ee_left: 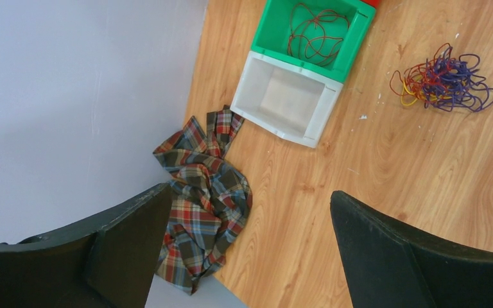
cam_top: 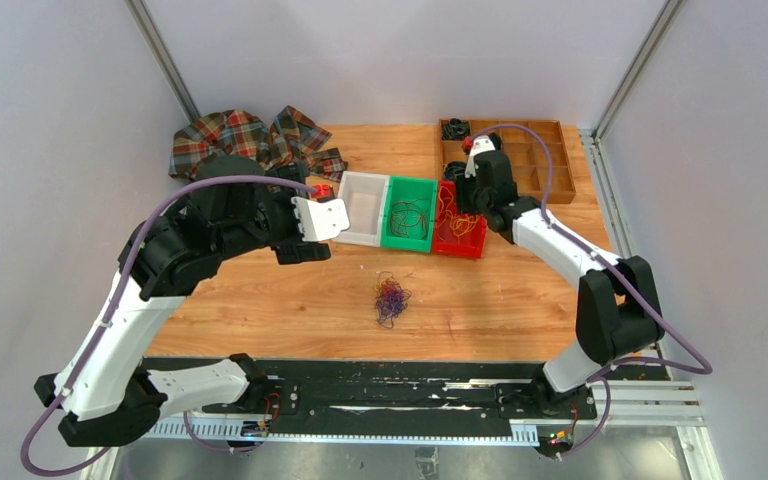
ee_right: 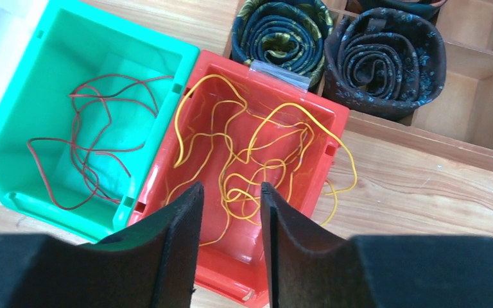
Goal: Untangle the cables
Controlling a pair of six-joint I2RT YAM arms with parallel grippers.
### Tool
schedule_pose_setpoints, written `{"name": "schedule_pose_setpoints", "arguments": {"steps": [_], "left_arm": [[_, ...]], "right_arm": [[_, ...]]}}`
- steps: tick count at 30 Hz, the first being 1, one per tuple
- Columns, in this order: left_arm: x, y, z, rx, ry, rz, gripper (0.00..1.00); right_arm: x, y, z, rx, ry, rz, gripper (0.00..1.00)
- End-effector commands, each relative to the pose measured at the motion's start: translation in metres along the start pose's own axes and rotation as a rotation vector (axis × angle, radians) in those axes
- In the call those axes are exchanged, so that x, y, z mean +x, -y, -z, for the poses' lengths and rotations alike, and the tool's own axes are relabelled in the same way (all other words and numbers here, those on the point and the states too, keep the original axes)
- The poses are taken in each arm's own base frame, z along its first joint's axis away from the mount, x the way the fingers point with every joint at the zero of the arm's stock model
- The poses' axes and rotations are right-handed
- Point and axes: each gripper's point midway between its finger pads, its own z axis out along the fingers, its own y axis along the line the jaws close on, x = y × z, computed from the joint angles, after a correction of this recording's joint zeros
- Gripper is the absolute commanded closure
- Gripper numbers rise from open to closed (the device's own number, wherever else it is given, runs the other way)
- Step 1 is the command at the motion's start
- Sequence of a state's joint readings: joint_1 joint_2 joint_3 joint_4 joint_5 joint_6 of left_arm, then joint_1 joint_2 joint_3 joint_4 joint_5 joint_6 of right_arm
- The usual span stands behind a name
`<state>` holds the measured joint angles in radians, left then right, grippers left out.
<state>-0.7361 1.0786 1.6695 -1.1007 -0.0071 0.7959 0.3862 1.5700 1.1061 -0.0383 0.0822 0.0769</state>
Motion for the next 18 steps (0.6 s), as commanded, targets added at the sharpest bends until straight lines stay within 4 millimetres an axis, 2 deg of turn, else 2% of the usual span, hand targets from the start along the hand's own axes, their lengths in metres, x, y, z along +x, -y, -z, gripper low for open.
{"name": "schedule_pose_setpoints", "arguments": {"steps": [1, 4, 6, 12, 18], "left_arm": [[-0.001, -0.003, -0.002, -0.007, 0.007, 0.013, 0.02], [0.000, -0.002, -0.001, -0.005, 0.007, 0.011, 0.02], [0.000, -0.002, -0.001, -0.004, 0.007, 0.005, 0.02], [0.000, 0.001, -0.003, 0.010, 0.012, 0.007, 0.02], [0.002, 0.004, -0.002, 0.016, 0.016, 0.000, 0.02]], "right_arm": [[-0.013, 0.021, 0.013, 0.068, 0.027, -0.081, 0.53], [-0.003, 0.056, 0.019, 0.169, 0.027, -0.220, 0.42], [0.007, 0.078, 0.021, 0.216, 0.024, -0.315, 0.41], [0.034, 0.088, 0.005, 0.126, -0.016, -0.556, 0.44], [0.036, 0.094, -0.012, 0.035, 0.051, -0.720, 0.47]]}}
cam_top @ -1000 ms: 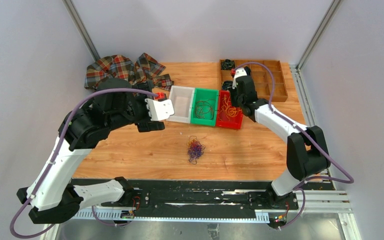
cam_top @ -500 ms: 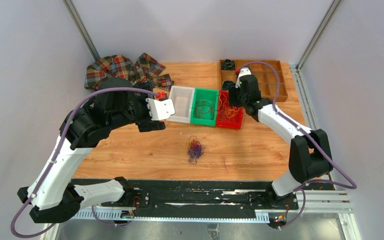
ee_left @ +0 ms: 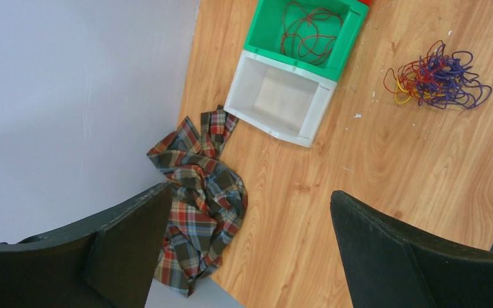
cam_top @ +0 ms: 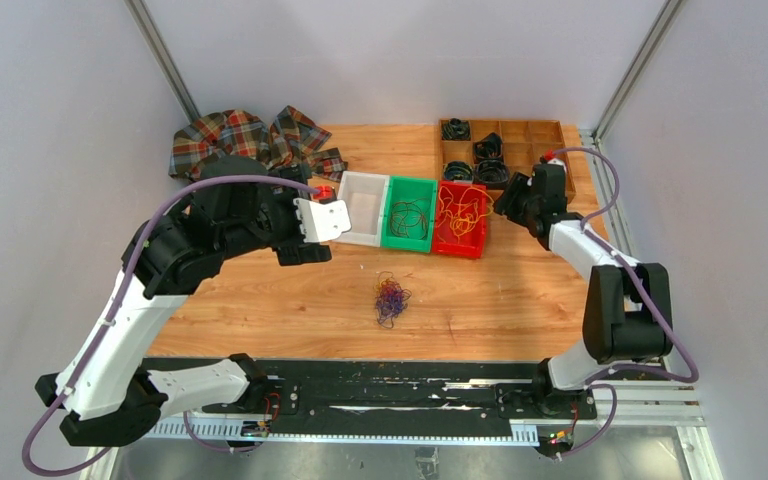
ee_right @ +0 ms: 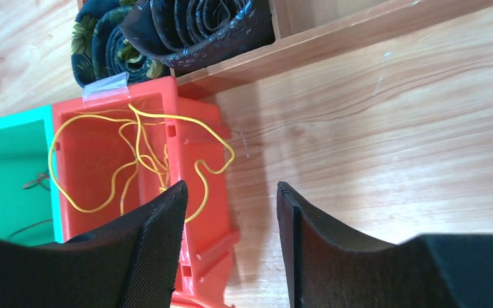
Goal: Untangle the cables
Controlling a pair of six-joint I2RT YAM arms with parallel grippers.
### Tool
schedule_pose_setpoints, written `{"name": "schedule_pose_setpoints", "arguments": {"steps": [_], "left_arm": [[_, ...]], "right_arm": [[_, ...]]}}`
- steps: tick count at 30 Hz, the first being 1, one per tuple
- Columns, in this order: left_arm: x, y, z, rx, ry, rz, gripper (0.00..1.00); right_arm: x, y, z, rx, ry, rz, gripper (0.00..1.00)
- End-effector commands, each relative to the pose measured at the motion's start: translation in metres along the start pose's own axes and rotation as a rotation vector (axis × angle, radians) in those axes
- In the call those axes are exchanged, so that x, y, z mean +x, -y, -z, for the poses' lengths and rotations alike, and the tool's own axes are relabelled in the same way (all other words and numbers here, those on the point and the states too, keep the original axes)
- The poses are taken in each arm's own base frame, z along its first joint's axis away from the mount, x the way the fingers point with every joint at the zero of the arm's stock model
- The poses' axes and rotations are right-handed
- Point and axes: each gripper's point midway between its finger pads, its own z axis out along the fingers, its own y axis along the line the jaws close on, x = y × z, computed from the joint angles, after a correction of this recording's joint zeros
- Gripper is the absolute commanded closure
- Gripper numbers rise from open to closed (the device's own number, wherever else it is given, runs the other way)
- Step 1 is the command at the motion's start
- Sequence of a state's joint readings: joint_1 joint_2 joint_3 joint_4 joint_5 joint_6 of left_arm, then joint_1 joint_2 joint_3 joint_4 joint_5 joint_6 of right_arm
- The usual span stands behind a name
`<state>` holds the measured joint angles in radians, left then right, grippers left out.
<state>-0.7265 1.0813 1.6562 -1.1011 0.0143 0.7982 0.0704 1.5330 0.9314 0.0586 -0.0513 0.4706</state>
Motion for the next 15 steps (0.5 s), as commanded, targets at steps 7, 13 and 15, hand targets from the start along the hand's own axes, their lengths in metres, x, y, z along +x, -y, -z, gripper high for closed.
{"name": "schedule_pose_setpoints", "arguments": {"steps": [7, 13, 15], "left_arm": [[-0.002, -0.001, 0.004, -0.007, 0.023, -0.001, 0.02], [-0.002, -0.001, 0.004, -0.008, 0.022, -0.005, 0.02], [-0.001, -0.001, 0.004, -0.010, 0.020, -0.006, 0.02]], "right_arm": [[0.004, -0.008, -0.038, -0.173, 0.010, -0.242, 0.53], [0.012, -0.008, -0.053, -0.189, -0.007, -0.255, 0.58], [0.013, -0.008, -0.055, -0.193, -0.009, -0.256, 0.59]]}}
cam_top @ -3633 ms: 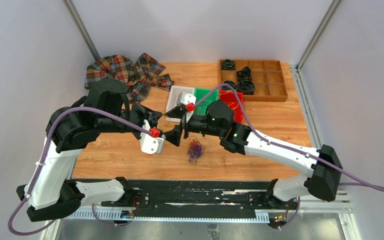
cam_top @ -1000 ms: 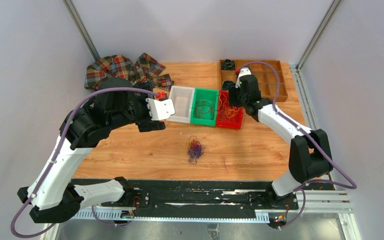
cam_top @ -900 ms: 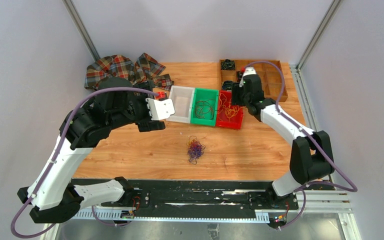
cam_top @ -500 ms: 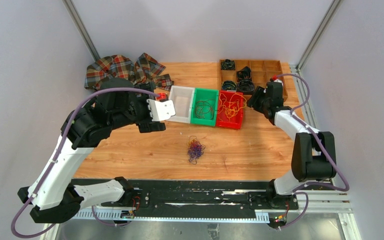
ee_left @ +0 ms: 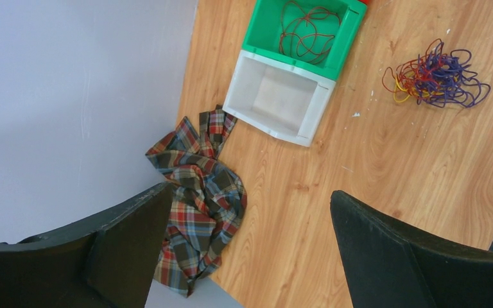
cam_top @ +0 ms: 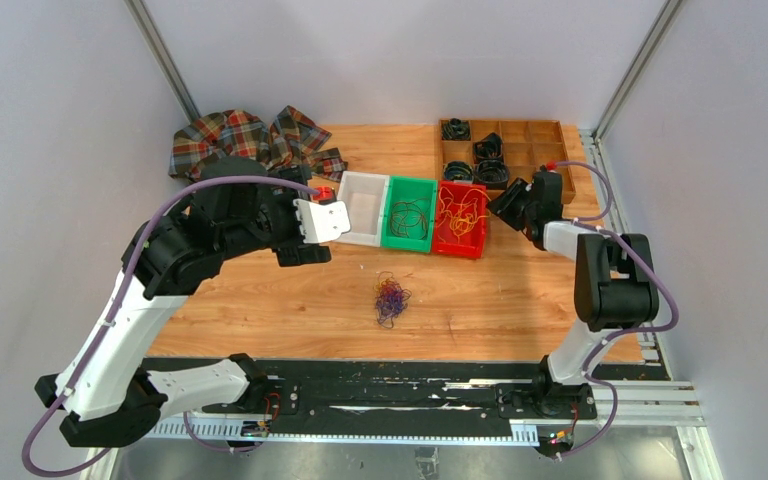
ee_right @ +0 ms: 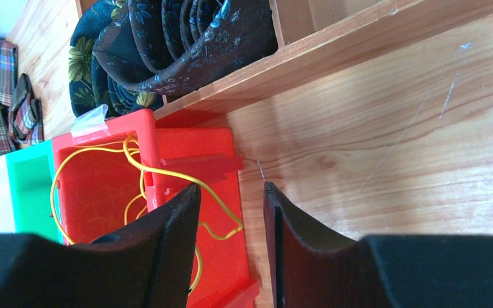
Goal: Untangle the cables
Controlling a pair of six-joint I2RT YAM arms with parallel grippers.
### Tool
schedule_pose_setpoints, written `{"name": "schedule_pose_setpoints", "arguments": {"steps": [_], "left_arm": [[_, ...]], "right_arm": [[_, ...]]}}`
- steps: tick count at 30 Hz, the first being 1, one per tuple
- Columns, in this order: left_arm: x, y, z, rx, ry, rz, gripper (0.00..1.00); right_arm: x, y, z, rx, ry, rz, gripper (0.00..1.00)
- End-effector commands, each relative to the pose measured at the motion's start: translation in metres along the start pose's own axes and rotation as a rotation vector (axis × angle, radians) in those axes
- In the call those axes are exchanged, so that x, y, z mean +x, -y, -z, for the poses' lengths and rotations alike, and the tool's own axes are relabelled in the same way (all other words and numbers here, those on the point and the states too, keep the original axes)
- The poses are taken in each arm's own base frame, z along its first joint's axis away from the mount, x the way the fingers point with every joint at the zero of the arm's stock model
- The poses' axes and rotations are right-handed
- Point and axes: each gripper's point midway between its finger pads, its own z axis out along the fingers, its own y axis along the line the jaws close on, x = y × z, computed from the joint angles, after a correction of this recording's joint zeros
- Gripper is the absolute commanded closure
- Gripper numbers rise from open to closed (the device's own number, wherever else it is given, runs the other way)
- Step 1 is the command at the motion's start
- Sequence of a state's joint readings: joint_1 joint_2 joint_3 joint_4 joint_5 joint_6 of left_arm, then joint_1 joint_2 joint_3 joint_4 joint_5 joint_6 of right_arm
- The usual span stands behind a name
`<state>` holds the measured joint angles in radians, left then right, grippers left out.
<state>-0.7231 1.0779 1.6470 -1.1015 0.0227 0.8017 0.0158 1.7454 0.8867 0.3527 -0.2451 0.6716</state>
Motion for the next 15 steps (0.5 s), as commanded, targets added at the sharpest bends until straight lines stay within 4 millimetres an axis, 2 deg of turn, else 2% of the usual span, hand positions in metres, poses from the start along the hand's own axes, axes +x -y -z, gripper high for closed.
{"name": "schedule_pose_setpoints", "arguments": {"steps": [1, 5, 9, 10, 15], "left_arm": [[-0.003, -0.004, 0.005, -0.018, 0.020, -0.005, 0.02], [-0.003, -0.003, 0.004, -0.015, 0.021, -0.007, 0.02], [-0.004, -0.003, 0.002, -0.010, 0.022, -0.004, 0.02], [-0.004, -0.003, 0.002, -0.008, 0.022, -0.004, 0.02], [-0.004, -0.001, 0.000, 0.002, 0.025, -0.001, 0.02]], "right_arm": [[-0.009, -0.004, -0.005, -0.047, 0.031, -0.026, 0.60], [-0.012, -0.005, -0.005, -0.059, 0.048, -0.013, 0.70], [-0.024, -0.010, 0.006, -0.066, 0.110, 0.042, 0.96], [-0.028, -0.012, 0.010, -0.066, 0.126, 0.057, 0.99], [-0.045, -0.025, 0.035, -0.080, 0.200, 0.136, 0.99]]}}
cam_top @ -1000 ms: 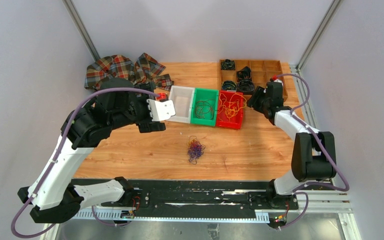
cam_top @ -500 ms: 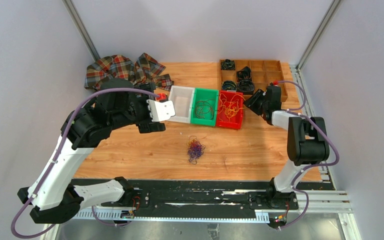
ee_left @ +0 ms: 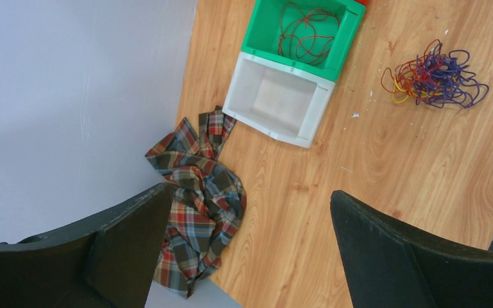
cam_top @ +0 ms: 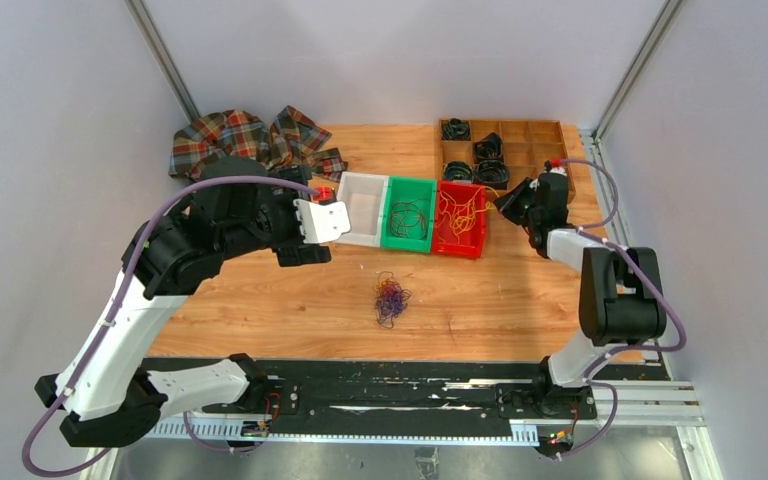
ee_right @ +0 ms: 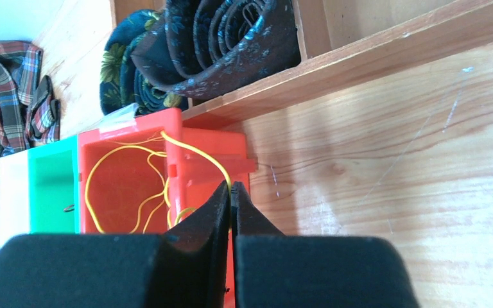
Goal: Untangle the cables
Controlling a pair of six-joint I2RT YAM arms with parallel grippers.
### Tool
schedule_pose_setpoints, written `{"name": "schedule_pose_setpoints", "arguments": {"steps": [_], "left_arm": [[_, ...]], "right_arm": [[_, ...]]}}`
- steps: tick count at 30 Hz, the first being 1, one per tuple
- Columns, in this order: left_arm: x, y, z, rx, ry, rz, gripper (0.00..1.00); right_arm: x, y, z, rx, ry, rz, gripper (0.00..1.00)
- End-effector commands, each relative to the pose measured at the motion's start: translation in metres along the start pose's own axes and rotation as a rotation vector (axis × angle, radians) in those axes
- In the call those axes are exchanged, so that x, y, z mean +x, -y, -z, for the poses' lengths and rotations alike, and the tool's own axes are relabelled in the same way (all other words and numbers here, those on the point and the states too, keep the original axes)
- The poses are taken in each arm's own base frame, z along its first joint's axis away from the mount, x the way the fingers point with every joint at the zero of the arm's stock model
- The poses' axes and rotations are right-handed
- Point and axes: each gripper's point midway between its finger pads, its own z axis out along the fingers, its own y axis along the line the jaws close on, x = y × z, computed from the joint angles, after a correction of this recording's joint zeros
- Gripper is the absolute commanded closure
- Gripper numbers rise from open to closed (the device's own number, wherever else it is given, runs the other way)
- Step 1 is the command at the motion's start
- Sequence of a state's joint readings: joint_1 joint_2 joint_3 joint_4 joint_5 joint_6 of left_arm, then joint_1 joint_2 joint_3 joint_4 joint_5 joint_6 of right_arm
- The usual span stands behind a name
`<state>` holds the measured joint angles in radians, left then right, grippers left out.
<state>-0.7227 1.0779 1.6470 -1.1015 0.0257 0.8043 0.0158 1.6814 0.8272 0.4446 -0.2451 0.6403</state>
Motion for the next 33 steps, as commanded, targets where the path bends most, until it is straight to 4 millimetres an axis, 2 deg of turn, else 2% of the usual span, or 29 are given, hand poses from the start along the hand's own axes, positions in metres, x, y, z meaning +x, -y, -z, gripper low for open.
{"name": "schedule_pose_setpoints", "arguments": {"steps": [1, 4, 6, 10, 15, 21, 27, 31, 33], "left_arm": [[-0.004, -0.001, -0.001, 0.002, 0.023, 0.003, 0.02], [-0.005, 0.000, -0.001, 0.006, 0.025, 0.007, 0.02], [-0.005, 0.000, -0.001, 0.006, 0.025, 0.008, 0.02], [-0.005, 0.000, 0.000, 0.004, 0.027, 0.008, 0.02], [-0.003, 0.001, 0.001, 0.003, 0.025, 0.005, 0.02], [0.000, 0.004, 0.002, 0.006, 0.023, 0.002, 0.02], [0.005, 0.012, -0.001, 0.041, 0.002, 0.014, 0.02], [0.007, 0.016, -0.004, 0.055, -0.002, 0.017, 0.02], [0.007, 0.016, -0.003, 0.055, 0.001, 0.015, 0.02]], "right_arm": [[-0.040, -0.019, 0.024, -0.027, 0.138, 0.105, 0.99], [-0.043, -0.036, 0.034, -0.027, 0.154, 0.205, 0.99], [-0.037, -0.049, 0.036, -0.024, 0.130, 0.287, 0.99], [-0.020, -0.063, 0.029, 0.010, 0.048, 0.407, 0.99], [0.014, -0.063, 0.017, 0.096, -0.086, 0.536, 0.99], [0.043, -0.056, -0.002, 0.194, -0.200, 0.670, 0.99], [0.058, -0.063, -0.022, 0.247, -0.260, 0.800, 0.99], [0.071, -0.054, -0.031, 0.309, -0.317, 0.877, 0.99], [0.074, -0.049, -0.032, 0.340, -0.328, 0.907, 0.95]]}}
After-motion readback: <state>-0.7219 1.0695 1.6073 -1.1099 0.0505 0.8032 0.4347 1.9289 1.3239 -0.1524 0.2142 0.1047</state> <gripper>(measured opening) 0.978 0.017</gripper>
